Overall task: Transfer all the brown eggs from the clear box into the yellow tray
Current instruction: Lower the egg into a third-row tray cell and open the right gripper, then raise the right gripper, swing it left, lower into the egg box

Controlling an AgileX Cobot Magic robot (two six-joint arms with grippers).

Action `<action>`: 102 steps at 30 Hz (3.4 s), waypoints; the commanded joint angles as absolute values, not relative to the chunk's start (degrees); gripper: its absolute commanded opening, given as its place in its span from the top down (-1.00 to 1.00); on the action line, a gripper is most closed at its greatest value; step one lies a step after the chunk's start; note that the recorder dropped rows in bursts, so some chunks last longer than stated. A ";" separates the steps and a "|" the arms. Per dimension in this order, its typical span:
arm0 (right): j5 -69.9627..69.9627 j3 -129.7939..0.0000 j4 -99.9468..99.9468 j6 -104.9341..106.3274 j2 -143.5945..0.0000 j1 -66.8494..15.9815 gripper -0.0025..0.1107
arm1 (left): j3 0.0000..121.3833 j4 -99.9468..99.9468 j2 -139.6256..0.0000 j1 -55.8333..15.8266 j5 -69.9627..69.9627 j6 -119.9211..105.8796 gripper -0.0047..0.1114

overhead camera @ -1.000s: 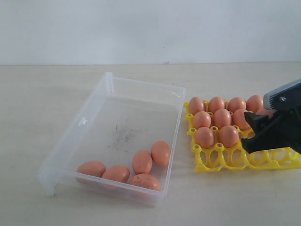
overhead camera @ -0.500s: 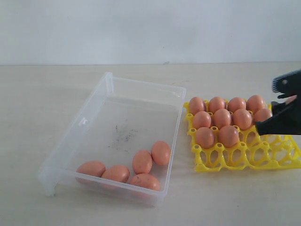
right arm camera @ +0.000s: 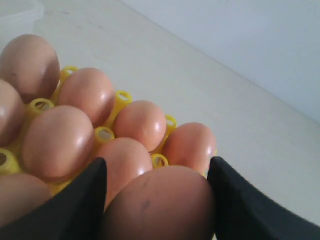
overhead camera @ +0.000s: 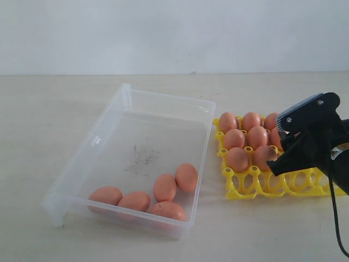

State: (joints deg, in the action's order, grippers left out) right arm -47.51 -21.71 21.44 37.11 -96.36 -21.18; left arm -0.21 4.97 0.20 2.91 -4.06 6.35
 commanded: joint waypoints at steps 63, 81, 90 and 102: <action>-48.59 -21.95 14.51 32.94 -103.96 -21.24 0.19 | 0.00 5.00 0.00 2.69 -3.95 6.42 0.85; -47.65 -21.95 14.63 31.37 -103.96 -21.24 -0.41 | 0.00 5.00 0.00 2.69 -3.95 6.42 0.85; -44.75 -21.84 14.63 26.22 -96.84 -21.24 -0.40 | 0.00 5.00 0.00 2.69 -3.95 6.42 0.85; -34.01 -21.84 11.95 20.74 -85.08 -21.24 -0.40 | 0.00 5.00 0.00 2.69 -3.95 6.42 0.85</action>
State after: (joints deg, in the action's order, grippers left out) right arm -35.39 -22.06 14.81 24.71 -86.13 -21.18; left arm -0.21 4.97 0.20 2.91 -4.06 6.35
